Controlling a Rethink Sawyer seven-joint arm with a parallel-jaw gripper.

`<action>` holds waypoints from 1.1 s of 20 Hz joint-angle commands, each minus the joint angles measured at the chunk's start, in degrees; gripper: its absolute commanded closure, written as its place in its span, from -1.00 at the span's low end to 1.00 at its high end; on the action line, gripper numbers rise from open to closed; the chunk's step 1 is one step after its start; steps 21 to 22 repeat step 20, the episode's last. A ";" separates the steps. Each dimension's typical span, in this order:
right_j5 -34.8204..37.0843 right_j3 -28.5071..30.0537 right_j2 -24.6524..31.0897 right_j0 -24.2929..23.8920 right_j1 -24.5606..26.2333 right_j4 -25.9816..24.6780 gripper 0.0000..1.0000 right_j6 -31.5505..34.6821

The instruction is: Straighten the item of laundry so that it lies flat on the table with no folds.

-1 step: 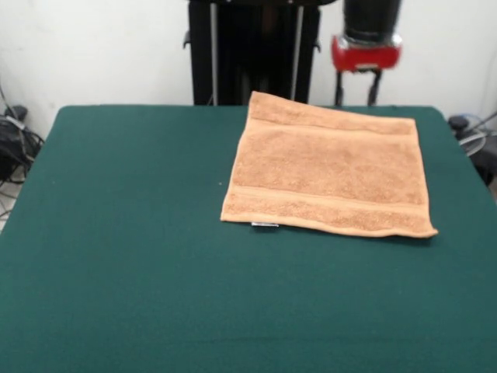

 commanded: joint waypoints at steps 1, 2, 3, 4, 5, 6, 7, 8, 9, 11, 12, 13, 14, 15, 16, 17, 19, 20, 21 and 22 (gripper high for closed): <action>5.97 -18.12 -1.61 3.11 6.83 -1.74 -1.00 0.15; 6.21 -19.38 -1.78 3.46 7.62 -1.72 -1.00 0.12; 6.55 -20.56 -1.73 3.48 8.46 -1.63 -1.00 -0.07; 6.61 -21.34 -1.77 3.52 9.03 -1.64 -1.00 -0.13; 6.52 -21.89 -1.82 3.45 9.53 -1.70 -1.00 -0.17; 6.68 -22.21 -1.93 3.53 9.93 -1.48 -1.00 0.11; 6.22 -22.29 -1.80 3.33 10.31 -1.61 -1.00 0.11; 6.35 -22.42 -1.44 3.02 10.55 -1.48 -1.00 0.02; 6.52 -22.16 -1.47 2.91 10.31 -1.39 -1.00 0.18; 8.11 -22.10 -0.98 2.54 9.46 -0.85 -1.00 -0.14; 8.85 -21.91 -0.54 2.12 9.18 -0.48 -1.00 -0.31; 8.79 -21.77 -0.30 1.72 9.09 -0.57 -1.00 -0.44; 8.74 -21.62 -0.05 1.32 9.01 -0.66 -1.00 -0.58; 8.34 -21.28 -0.03 0.98 9.07 -0.97 -1.00 -0.60; 8.50 -21.28 0.16 0.64 9.17 -1.05 -1.00 -0.76; 8.66 -21.27 0.34 0.31 9.27 -1.12 -1.00 -0.91; 9.40 -21.76 0.63 0.07 9.49 -1.06 -1.00 -1.13; 9.45 -21.87 0.75 -0.05 9.55 -1.14 -1.00 -1.17; 9.45 -21.87 0.75 -0.05 9.55 -1.14 -1.00 -1.17; 9.45 -21.87 0.75 -0.05 9.55 -1.14 -1.00 -1.17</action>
